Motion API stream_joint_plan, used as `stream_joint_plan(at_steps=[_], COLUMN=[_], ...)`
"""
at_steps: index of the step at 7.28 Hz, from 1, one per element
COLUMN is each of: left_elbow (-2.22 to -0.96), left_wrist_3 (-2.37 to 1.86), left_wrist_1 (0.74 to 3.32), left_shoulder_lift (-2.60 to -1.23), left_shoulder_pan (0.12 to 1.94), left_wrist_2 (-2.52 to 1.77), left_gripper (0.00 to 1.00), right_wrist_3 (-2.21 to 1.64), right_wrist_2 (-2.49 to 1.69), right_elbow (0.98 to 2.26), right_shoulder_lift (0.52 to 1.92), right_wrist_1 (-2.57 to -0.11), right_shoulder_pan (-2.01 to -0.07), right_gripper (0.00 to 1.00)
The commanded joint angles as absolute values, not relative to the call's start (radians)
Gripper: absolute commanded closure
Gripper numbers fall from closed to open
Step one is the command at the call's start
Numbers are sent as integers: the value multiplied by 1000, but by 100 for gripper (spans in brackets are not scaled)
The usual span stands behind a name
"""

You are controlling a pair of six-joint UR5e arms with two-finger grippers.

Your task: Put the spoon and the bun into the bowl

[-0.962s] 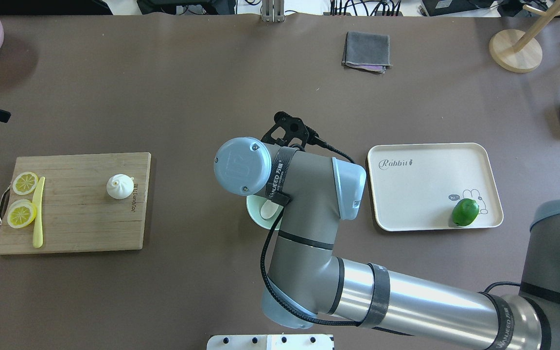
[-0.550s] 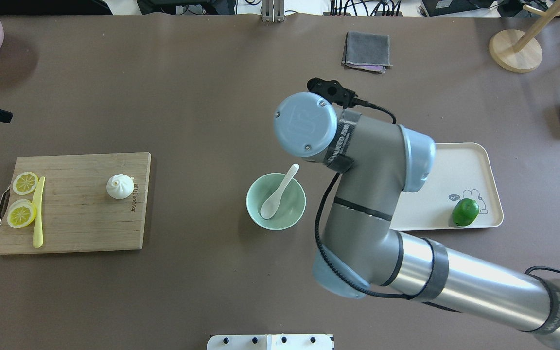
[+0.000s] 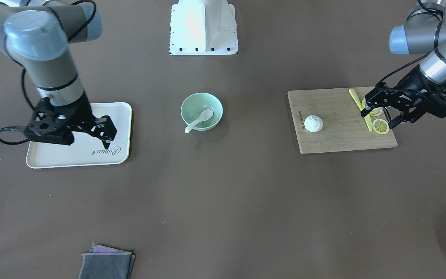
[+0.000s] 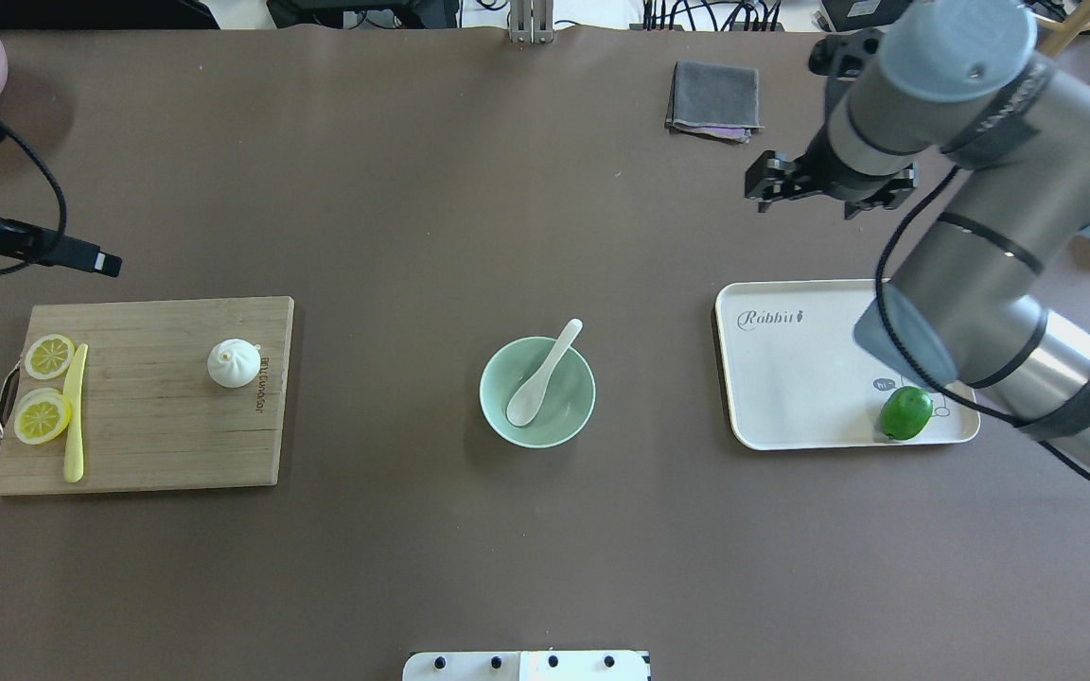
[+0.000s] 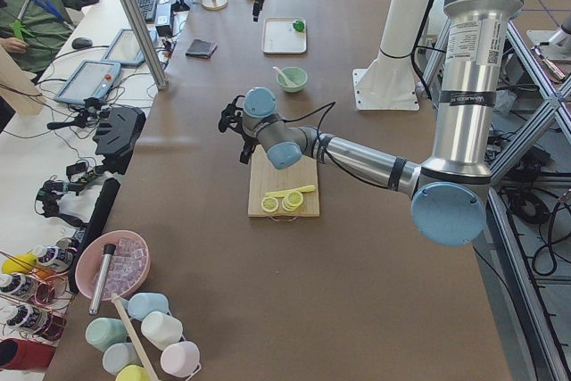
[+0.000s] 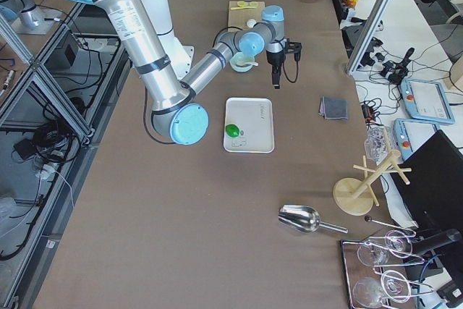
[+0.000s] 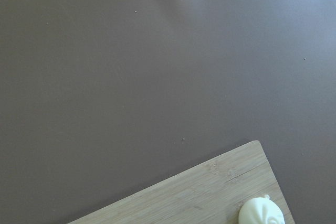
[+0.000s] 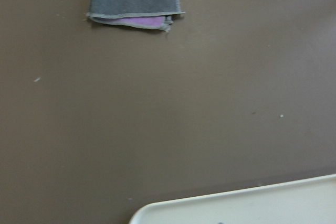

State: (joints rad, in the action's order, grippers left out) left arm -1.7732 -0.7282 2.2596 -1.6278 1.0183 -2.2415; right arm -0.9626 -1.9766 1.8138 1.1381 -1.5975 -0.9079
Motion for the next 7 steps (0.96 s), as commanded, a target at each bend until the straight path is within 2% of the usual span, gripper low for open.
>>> stream_joint_plan(at_steps=[1,5,7], left_elbow=[-1793,-1798,-1799], left_wrist_3=[-784,-820,-827], left_wrist_1=[2261,2263,2263], left_shoulder_lift=[-1614,-1611,-1618], left_shoulder_pan=[873,766,683], left_wrist_2=[-2079,-1982,-1885], left_gripper=[1,1,1], right_wrist_3=[-669,-166,-19], right_wrist_2=[-2082,-2210,-2265], right_elbow=[1818,1799,1752], right_shoulder_lift=[1314,1491,1520], right_wrist_1=[-1528,-1532,-1529], right_shoulder_pan=[-1063,-1314,-1399], right_gripper=[0,0,0])
